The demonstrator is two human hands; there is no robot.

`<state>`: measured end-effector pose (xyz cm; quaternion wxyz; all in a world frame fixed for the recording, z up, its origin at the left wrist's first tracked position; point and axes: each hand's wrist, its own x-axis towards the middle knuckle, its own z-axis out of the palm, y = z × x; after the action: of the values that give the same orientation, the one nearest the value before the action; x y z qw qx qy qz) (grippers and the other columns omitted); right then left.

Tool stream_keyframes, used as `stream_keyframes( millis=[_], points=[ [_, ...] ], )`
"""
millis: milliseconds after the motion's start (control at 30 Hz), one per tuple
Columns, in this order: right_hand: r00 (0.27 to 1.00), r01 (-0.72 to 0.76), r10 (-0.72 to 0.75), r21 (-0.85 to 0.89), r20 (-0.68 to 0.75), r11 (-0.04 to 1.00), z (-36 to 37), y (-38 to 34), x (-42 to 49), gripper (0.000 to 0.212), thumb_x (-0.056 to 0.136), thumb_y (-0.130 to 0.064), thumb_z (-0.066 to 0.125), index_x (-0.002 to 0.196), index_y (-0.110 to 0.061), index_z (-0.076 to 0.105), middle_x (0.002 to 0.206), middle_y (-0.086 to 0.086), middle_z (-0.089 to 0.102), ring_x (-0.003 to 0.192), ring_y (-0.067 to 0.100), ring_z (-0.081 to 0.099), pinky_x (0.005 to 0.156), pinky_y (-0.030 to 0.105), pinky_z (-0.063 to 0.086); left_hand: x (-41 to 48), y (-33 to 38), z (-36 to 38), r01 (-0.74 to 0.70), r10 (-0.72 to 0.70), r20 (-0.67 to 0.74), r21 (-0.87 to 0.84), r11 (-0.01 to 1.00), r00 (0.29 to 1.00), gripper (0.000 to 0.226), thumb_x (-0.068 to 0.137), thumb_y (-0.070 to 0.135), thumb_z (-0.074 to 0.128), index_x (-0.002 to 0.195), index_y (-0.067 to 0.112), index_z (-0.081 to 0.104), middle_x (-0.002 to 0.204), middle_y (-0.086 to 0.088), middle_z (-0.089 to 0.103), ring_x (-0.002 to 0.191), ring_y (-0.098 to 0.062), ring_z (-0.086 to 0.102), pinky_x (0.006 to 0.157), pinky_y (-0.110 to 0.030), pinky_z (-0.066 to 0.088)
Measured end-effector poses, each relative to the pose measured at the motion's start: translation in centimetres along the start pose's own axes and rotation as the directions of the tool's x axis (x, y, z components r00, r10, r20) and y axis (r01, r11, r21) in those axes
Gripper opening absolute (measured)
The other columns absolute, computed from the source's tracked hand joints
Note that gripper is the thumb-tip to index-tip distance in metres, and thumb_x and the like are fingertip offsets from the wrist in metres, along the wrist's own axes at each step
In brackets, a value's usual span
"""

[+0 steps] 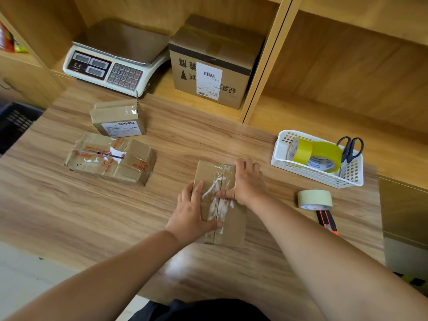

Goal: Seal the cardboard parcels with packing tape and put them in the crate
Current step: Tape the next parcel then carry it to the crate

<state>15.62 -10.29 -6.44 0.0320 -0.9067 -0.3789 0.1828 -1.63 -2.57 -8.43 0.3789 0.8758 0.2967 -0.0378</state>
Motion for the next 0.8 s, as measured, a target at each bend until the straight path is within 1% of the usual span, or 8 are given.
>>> stream_keyframes(
  millis=[167,233,333,400,467,533,633,800],
  points=[
    [0.998,0.025,-0.03,0.096,0.054,0.995,0.0,0.2,0.3,0.107,0.057,-0.072,0.071,0.135,-0.012,0.029,0.133,0.006,0.036,0.119,0.024,0.035,0.095,0.035,0.035,1.9,0.4,-1.2,0.029,-0.028,-0.006,0.026,0.999,1.0,0.122,0.057,0.053,0.083,0.15,0.026,0.009,0.129,-0.001,0.027,0.128,-0.017,0.024,0.106,-0.025,0.023],
    [0.998,0.03,-0.036,0.112,0.052,0.993,0.0,0.3,0.4,0.105,0.057,-0.07,0.073,0.133,-0.012,0.031,0.131,0.006,0.037,0.117,0.024,0.035,0.094,0.035,0.036,3.2,0.8,-2.0,0.017,-0.021,0.048,0.078,0.997,0.999,0.127,0.054,0.057,0.083,0.15,0.031,0.004,0.137,-0.002,0.021,0.132,-0.019,0.018,0.11,-0.03,0.022],
    [0.998,0.04,-0.045,0.133,0.041,0.99,0.0,0.5,0.7,0.102,0.058,-0.067,0.074,0.132,-0.011,0.032,0.13,0.006,0.038,0.117,0.023,0.036,0.094,0.035,0.036,5.5,1.4,-3.0,-0.015,-0.006,0.136,0.153,0.988,0.991,0.134,0.053,0.059,0.082,0.151,0.032,-0.005,0.155,0.003,-0.007,0.142,-0.023,0.0,0.116,-0.039,0.015],
    [0.998,0.047,-0.052,0.146,0.03,0.988,0.1,0.7,1.0,0.1,0.059,-0.066,0.075,0.132,-0.011,0.034,0.13,0.006,0.039,0.117,0.024,0.036,0.095,0.036,0.037,7.2,1.7,-3.5,-0.017,-0.011,0.166,0.168,0.986,0.986,0.133,0.053,0.058,0.083,0.151,0.031,-0.002,0.156,0.005,-0.006,0.143,-0.022,-0.001,0.117,-0.041,0.015],
    [0.999,0.047,-0.051,0.165,0.02,0.985,0.2,0.8,1.3,0.097,0.06,-0.065,0.075,0.13,-0.01,0.036,0.129,0.006,0.04,0.116,0.024,0.037,0.094,0.037,0.037,8.6,1.8,-3.8,-0.038,0.009,0.181,0.154,0.987,0.983,0.125,0.051,0.057,0.083,0.15,0.03,0.012,0.148,0.002,0.015,0.137,-0.021,0.013,0.115,-0.039,0.022],
    [0.999,0.037,-0.037,0.212,-0.005,0.977,0.3,1.0,1.5,0.088,0.063,-0.063,0.074,0.125,-0.01,0.039,0.126,0.006,0.043,0.113,0.023,0.038,0.089,0.035,0.038,9.6,1.8,-4.0,-0.048,0.032,0.175,0.087,0.995,0.984,0.108,0.05,0.053,0.086,0.141,0.031,0.032,0.128,0.002,0.031,0.125,-0.018,0.026,0.109,-0.036,0.03],
    [0.999,0.021,-0.011,0.268,-0.037,0.963,0.4,1.2,1.9,0.073,0.07,-0.059,0.072,0.117,-0.011,0.042,0.119,0.004,0.046,0.108,0.022,0.04,0.078,0.033,0.035,10.3,1.7,-4.0,-0.06,0.054,0.155,0.032,0.998,0.986,0.089,0.053,0.046,0.087,0.13,0.031,0.044,0.111,0.005,0.034,0.112,-0.013,0.028,0.098,-0.031,0.036],
    [0.997,-0.009,0.035,0.335,-0.073,0.942,0.5,1.3,2.5,0.046,0.082,-0.051,0.064,0.104,-0.016,0.044,0.105,-0.002,0.047,0.099,0.019,0.041,0.072,0.032,0.033,11.2,1.3,-3.8,-0.054,0.06,0.122,-0.054,0.997,0.991,0.058,0.064,0.043,0.083,0.112,0.03,0.054,0.105,0.004,0.04,0.107,-0.014,0.031,0.093,-0.031,0.034]
  ],
)
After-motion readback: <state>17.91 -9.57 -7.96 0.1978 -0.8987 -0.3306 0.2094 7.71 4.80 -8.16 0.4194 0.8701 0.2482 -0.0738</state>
